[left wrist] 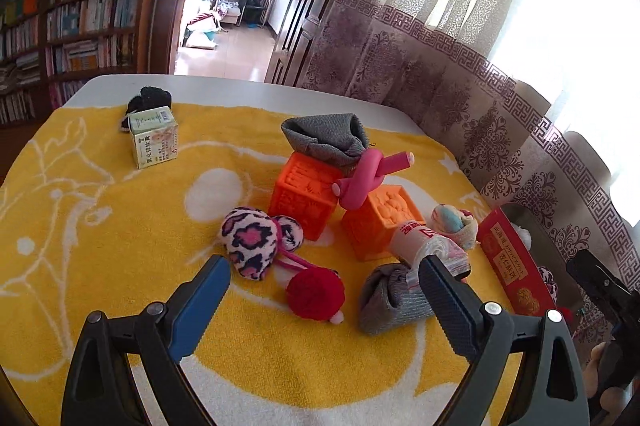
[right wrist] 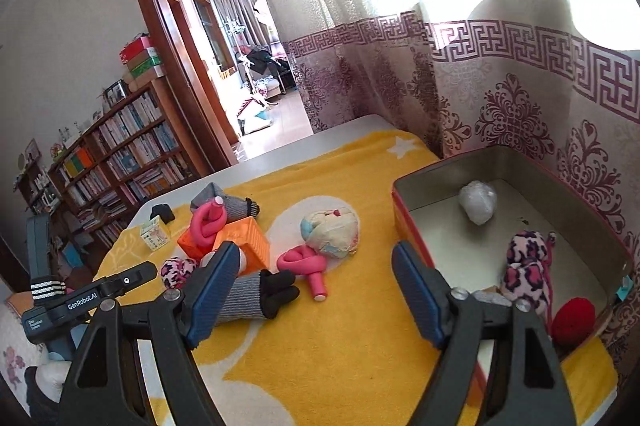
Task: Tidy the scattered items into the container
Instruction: 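Grasp the white roll with red label and grey sock with the right tool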
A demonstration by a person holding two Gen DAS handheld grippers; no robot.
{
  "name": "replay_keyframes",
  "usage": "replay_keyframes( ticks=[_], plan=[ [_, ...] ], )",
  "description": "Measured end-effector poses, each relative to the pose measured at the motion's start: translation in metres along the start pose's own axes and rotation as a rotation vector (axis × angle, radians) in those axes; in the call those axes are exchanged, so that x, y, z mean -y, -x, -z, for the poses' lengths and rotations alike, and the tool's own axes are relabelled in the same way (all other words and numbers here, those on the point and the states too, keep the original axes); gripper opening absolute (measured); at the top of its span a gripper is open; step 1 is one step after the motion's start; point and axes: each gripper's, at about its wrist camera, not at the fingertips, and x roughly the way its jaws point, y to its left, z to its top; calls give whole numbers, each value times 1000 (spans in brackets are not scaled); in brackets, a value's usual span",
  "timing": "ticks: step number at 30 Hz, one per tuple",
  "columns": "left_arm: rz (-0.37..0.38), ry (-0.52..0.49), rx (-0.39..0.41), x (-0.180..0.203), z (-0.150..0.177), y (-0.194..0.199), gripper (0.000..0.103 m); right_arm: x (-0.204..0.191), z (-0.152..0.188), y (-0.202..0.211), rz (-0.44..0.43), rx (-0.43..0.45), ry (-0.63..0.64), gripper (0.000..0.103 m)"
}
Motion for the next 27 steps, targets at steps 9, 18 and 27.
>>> replay_keyframes(
  ticks=[9,18,27],
  plan=[
    [-91,13,-12,-32,6,1,97,-67,2,-60,-34,-100,164,81],
    [-149,-34,-51,-34,14,-9,97,-90,13,-126,13,-218,270,52],
    [-113,-83,-73,-19,24,-21,97,-66,14,-115,2,-168,164,47]
  ],
)
